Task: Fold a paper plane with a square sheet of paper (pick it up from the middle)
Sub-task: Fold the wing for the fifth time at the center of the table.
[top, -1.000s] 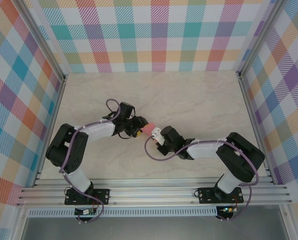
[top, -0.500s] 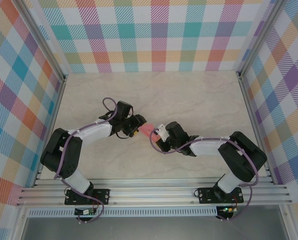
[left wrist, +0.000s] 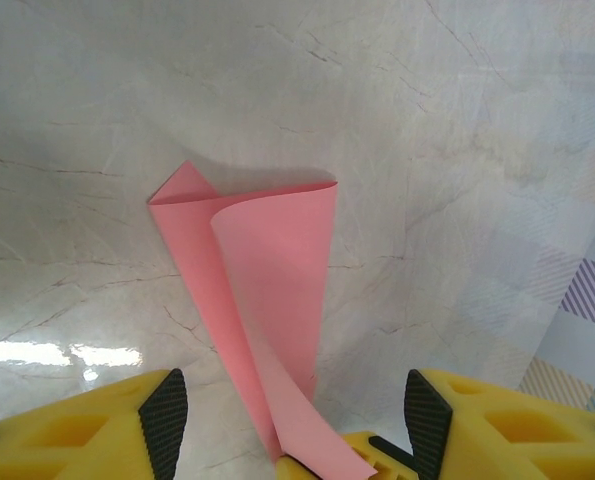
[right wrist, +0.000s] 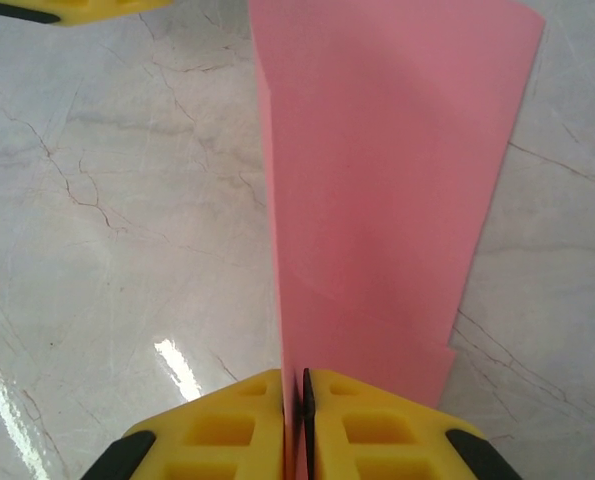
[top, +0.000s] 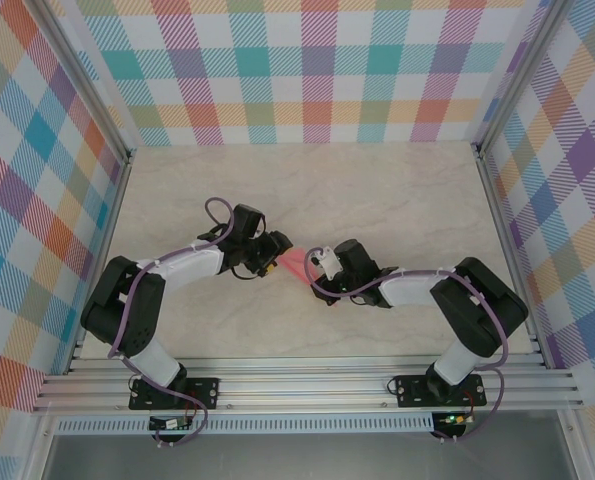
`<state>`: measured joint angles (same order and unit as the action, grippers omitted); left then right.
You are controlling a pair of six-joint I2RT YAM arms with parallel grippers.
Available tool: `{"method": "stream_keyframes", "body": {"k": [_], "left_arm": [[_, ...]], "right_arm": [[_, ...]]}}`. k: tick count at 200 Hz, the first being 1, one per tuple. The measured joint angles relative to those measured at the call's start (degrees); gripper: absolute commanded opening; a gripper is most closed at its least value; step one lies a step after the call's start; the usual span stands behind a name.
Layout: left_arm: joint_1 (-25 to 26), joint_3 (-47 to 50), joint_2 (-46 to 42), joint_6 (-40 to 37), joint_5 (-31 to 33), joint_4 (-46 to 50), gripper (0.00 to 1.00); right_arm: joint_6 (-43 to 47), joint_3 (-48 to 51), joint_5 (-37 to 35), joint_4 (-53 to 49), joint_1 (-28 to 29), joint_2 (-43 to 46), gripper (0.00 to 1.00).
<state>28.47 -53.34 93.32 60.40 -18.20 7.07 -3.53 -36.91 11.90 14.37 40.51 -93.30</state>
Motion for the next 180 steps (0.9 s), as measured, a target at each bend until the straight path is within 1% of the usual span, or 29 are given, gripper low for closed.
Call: {"method": "stream_keyframes", "body": {"k": [51,75,95,123,134,159,172,180], "left_arm": [[0.00,-0.28,4.87,0.48,-1.29,-0.55,0.57],[0.00,-2.12,7.69,0.44,-1.73,0.35,0.54],[0.00,-3.13,8.57,0.48,-2.12,0.26,0.49],[0.00,-3.85,9.20,0.87,-2.82,0.15,0.33],[0.00,-3.93,9.40,1.07,-2.97,0.15,0.23],[0.00,-3.98,9.40,0.57,-3.17,0.52,0.05],[0.00,-4.17,9.40,0.20,-2.95,1.33,0.00],[0.00,-4.50,9.46,0.11,-2.73,2.12,0.00]], "right_arm": [[-0.39,0.00,0.72,0.04,-0.04,-0.02,0.16],[-0.39,0.00,0.81,0.13,-0.02,-0.04,0.17],[-0.39,0.00,0.83,0.22,-0.04,-0.20,0.17],[-0.39,0.00,0.83,0.20,-0.04,-0.90,0.19],[-0.42,0.00,0.83,0.22,-0.04,-0.96,0.20],[-0.39,0.00,1.01,0.22,-0.04,-1.03,0.21],[-0.37,0.00,1.29,0.17,-0.04,-1.03,0.23],[-0.39,0.00,1.60,0.15,-0.04,-1.03,0.24]]}}
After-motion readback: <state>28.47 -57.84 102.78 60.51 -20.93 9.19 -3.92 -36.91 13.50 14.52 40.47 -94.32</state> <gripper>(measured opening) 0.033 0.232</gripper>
